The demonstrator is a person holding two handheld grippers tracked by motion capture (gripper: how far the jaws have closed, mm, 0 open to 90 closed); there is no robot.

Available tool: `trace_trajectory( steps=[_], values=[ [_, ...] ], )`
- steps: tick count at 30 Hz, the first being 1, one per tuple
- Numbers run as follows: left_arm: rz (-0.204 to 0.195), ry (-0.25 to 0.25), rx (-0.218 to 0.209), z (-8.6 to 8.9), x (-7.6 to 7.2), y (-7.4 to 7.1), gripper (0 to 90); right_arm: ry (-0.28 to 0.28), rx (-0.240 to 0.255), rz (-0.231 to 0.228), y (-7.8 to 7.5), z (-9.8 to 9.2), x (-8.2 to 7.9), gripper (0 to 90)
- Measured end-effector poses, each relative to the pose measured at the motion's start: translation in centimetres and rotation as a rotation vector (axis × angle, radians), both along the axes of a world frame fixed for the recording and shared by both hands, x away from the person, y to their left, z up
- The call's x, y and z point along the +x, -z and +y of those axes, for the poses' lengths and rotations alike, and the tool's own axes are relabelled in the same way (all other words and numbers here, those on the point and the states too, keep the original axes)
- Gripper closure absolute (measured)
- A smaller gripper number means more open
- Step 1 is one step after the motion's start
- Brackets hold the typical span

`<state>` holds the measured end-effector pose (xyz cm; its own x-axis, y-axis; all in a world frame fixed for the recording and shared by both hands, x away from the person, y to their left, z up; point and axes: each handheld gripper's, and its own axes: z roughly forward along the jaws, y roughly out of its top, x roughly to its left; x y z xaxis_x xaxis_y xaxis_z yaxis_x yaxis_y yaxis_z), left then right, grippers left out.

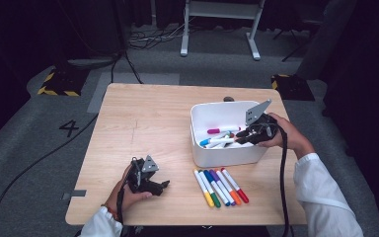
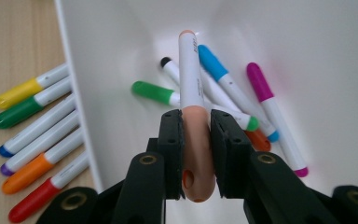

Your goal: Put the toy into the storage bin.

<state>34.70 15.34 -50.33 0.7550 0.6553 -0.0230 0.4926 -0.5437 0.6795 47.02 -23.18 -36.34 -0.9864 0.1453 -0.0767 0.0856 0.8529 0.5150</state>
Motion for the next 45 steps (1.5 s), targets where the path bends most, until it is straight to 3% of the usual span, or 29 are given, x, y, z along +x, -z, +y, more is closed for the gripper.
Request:
trace_trajectory(
  steps=[4, 8, 11, 14, 20, 30, 38, 45],
  values=[
    [0.0, 0.0, 0.0, 0.0, 0.0, 0.0, 14.4, -0.028, -0.041, 0.016, 0.3, 0.2, -0.3, 75.1],
    [0.0, 0.0, 0.0, 0.0, 0.0, 0.0, 14.4, -0.009, -0.038, 0.016, 0.3, 0.1, -0.3, 74.9],
    [0.001, -0.001, 0.0, 0.0, 0.0, 0.0, 14.4, 0.024, -0.048, -0.019, 0.3, 0.2, -0.4, 69.1],
    [0.0, 0.0, 0.0, 0.0, 0.0, 0.0, 14.4, 0.072, -0.026, -0.061, 0.0, -0.1, -0.6, 64.8],
    [0.0, 0.0, 0.0, 0.0, 0.0, 0.0, 14.4, 0.177, 0.122, -0.119, -1.1, -1.5, -1.2, 56.5],
    [0.001, -0.001, 0.0, 0.0, 0.0, 0.0, 14.4, 0.303, 0.269, -0.202, -2.7, -3.7, -4.4, 44.6],
    [0.0, -0.001, 0.0, 0.0, 0.0, 0.0, 14.4, 0.336, 0.364, -0.223, -3.5, -5.9, -8.7, 40.6],
    [0.0, -0.002, 0.001, 0.0, 0.0, 0.0, 14.4, 0.341, 0.41, -0.209, -1.7, -7.2, -12.5, 39.9]
  ],
)
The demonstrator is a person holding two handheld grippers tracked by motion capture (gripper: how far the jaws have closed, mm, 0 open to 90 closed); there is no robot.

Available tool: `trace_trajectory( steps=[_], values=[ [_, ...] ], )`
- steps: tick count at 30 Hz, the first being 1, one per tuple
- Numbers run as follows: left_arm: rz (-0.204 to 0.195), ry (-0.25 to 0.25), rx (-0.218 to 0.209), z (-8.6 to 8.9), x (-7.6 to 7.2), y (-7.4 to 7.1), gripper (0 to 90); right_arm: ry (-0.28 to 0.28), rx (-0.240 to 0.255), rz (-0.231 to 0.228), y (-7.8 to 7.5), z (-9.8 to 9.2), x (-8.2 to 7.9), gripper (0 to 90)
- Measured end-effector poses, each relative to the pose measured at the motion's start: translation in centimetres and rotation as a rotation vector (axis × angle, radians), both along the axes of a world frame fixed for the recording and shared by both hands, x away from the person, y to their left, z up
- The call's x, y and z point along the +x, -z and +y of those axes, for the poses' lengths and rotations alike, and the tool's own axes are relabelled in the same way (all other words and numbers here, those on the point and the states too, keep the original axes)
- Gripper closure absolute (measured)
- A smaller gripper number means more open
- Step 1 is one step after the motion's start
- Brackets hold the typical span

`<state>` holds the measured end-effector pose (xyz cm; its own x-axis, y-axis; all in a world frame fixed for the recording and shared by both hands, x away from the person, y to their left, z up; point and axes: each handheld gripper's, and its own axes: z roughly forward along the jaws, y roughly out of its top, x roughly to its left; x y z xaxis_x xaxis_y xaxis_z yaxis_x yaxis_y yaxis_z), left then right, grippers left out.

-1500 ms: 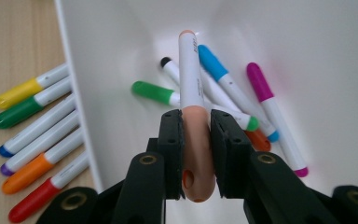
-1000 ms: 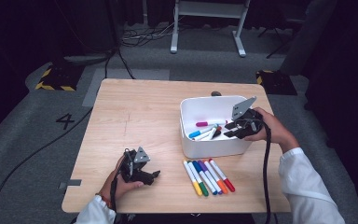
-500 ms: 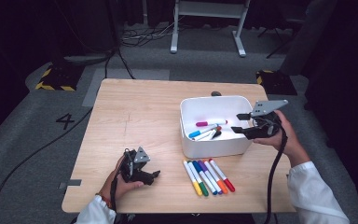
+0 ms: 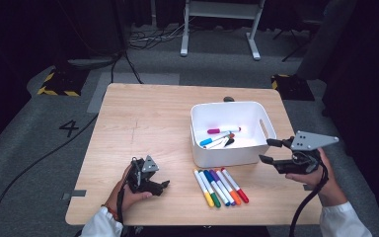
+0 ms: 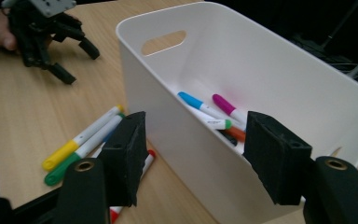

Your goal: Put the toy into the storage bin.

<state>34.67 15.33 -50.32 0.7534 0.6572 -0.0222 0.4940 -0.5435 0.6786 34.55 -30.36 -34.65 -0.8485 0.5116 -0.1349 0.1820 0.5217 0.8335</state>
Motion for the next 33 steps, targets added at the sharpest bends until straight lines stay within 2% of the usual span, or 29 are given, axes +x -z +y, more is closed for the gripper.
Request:
trace_trajectory(
  steps=[2, 6, 9, 11, 13, 15, 18, 21, 26, 29, 33],
  values=[
    [0.0, 0.0, -0.001, 0.0, 0.0, 0.0, 14.5, -0.011, 0.002, 0.012, 1.0, -0.1, -0.8, 39.9],
    [0.0, 0.0, -0.001, 0.0, 0.0, 0.0, 14.4, -0.006, -0.03, 0.055, 3.9, 0.1, -1.9, 39.8],
    [-0.002, -0.001, 0.003, 0.0, 0.0, 0.0, 14.5, -0.001, -0.049, 0.099, 6.3, 0.4, -2.3, 39.8],
    [-0.002, -0.002, 0.003, 0.0, 0.0, 0.0, 14.5, -0.004, -0.044, 0.141, 7.8, 0.6, -2.3, 39.8],
    [-0.002, -0.002, 0.003, 0.0, 0.0, 0.0, 14.5, 0.004, -0.049, 0.157, 9.1, 0.9, -2.4, 40.0],
    [-0.002, -0.003, 0.003, 0.0, 0.0, 0.0, 14.5, 0.001, -0.045, 0.192, 10.2, 1.2, -2.3, 40.0],
    [-0.003, -0.002, 0.003, 0.0, 0.0, 0.0, 14.5, -0.013, -0.041, 0.225, 11.5, 1.8, -2.2, 41.7],
    [-0.003, -0.003, 0.003, 0.0, 0.0, 0.0, 14.5, -0.018, -0.038, 0.238, 12.4, 2.2, -2.1, 44.1],
    [-0.002, -0.002, 0.003, 0.0, 0.0, 0.0, 14.5, -0.024, -0.056, 0.257, 13.3, 2.9, -2.0, 45.1],
    [-0.002, -0.002, 0.002, 0.0, 0.0, 0.0, 14.5, -0.017, -0.043, 0.266, 13.6, 3.0, -1.8, 47.0],
    [-0.002, -0.002, 0.002, 0.0, 0.0, 0.0, 14.5, 0.007, -0.083, 0.257, 14.3, 3.2, -1.5, 50.8]
  ],
)
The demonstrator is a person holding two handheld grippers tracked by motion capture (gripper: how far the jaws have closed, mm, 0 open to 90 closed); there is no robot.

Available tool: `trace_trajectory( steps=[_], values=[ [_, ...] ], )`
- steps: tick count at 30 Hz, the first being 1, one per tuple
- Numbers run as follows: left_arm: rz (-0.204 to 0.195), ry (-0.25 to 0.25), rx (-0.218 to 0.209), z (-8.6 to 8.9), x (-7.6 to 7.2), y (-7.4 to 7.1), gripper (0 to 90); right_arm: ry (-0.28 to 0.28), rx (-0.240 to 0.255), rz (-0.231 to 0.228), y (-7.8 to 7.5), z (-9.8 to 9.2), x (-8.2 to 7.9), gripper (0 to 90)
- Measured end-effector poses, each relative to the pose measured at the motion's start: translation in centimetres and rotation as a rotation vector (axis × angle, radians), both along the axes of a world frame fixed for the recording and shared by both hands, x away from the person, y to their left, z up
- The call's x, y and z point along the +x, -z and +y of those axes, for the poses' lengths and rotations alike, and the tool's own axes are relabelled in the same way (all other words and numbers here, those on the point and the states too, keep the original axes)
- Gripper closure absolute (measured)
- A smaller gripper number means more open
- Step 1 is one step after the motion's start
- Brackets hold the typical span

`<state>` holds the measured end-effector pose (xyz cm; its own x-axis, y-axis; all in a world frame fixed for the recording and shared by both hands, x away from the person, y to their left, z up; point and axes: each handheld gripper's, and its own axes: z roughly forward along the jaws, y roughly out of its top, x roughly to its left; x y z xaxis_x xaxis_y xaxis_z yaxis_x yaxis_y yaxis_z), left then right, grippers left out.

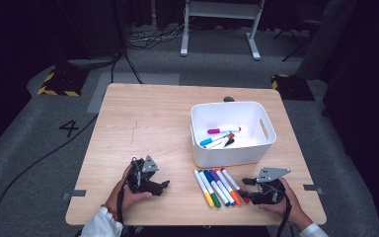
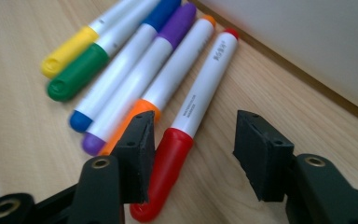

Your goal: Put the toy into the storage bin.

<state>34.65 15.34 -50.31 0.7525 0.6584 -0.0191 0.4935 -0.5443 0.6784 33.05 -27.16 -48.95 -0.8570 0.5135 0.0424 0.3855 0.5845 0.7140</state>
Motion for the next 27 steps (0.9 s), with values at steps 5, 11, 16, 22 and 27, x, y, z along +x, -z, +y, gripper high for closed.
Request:
trace_trajectory(
  steps=[5, 11, 16, 22, 27],
  values=[
    [0.0, 0.0, 0.0, 0.0, 0.0, 0.0, 14.5, 0.022, -0.004, -0.021, 0.6, -0.7, 0.9, 63.0],
    [0.002, 0.0, -0.002, 0.0, 0.0, 0.0, 14.5, 0.005, -0.01, -0.06, 0.7, -1.7, 1.5, 74.5],
    [0.002, 0.0, -0.002, 0.0, 0.0, 0.0, 14.5, -0.02, -0.03, -0.073, 0.4, -2.0, 1.2, 74.6],
    [0.003, 0.003, -0.003, 0.0, 0.0, 0.0, 14.4, -0.062, 0.011, -0.129, -1.2, -3.1, 0.2, 74.7],
    [0.003, 0.003, -0.003, 0.0, 0.0, 0.0, 14.4, -0.089, 0.052, -0.195, -3.3, -4.0, -0.9, 74.7]
  ],
)
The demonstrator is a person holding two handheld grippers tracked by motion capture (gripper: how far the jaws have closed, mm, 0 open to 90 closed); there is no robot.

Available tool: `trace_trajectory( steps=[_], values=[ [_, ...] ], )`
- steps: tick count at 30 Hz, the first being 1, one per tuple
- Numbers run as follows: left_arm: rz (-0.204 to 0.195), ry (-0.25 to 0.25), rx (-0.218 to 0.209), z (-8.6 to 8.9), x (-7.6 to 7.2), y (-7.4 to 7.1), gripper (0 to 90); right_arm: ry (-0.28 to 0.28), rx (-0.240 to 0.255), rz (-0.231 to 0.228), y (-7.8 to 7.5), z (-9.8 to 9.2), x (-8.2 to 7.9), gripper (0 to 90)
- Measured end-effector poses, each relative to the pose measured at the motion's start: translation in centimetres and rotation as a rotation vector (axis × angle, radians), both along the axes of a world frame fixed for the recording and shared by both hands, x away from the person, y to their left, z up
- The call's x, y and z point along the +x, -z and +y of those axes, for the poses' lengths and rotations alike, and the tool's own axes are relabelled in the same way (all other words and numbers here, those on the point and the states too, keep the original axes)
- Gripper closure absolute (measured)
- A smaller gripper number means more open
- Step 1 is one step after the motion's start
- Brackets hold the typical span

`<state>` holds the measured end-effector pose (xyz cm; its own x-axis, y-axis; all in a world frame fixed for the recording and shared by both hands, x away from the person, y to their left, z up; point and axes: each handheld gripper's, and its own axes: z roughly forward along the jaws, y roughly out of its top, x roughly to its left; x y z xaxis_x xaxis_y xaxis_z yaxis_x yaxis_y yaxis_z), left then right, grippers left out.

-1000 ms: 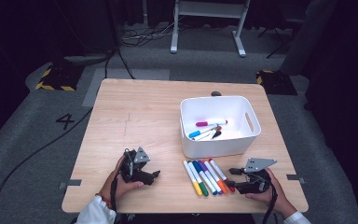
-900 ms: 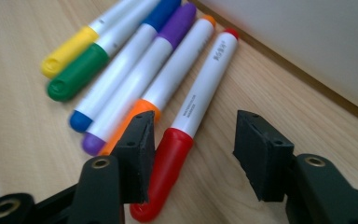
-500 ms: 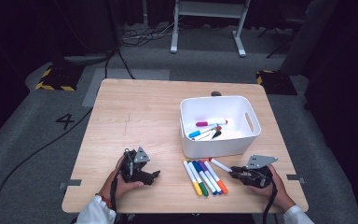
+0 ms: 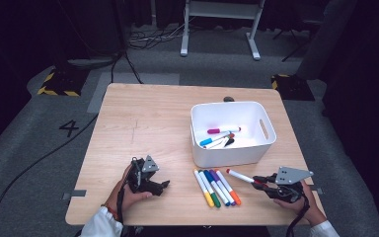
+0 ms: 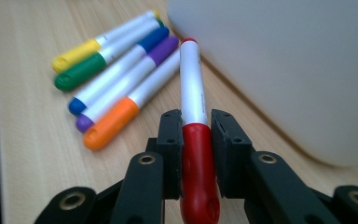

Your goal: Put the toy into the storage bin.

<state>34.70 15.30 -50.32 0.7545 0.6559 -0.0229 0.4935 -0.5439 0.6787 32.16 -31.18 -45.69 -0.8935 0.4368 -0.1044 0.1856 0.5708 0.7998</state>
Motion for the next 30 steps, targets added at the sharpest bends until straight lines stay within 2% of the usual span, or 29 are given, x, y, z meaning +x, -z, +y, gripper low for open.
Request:
trace_trajectory(
  steps=[8, 13, 16, 20, 22, 30],
  values=[
    [0.0, 0.0, 0.0, 0.0, 0.0, 0.0, 14.4, -0.044, 0.087, -0.076, -3.9, -0.7, -0.4, 74.7],
    [0.0, -0.001, 0.001, 0.0, 0.0, 0.0, 14.4, -0.035, 0.104, -0.13, -6.1, -0.8, 0.0, 74.7],
    [0.0, -0.001, 0.001, 0.0, 0.0, 0.0, 14.5, -0.044, 0.112, -0.144, -7.6, -0.6, 0.7, 74.7],
    [0.0, 0.0, 0.0, 0.0, 0.0, 0.0, 14.4, -0.053, 0.101, -0.158, -9.6, -0.1, 2.2, 74.7],
    [-0.001, 0.001, 0.0, 0.0, 0.0, 0.0, 14.5, -0.056, 0.08, -0.17, -10.3, 0.3, 3.1, 74.7],
    [0.0, 0.0, 0.0, 0.0, 0.0, 0.0, 14.4, -0.093, 0.031, -0.138, -12.1, 2.1, 6.2, 74.7]
  ],
)
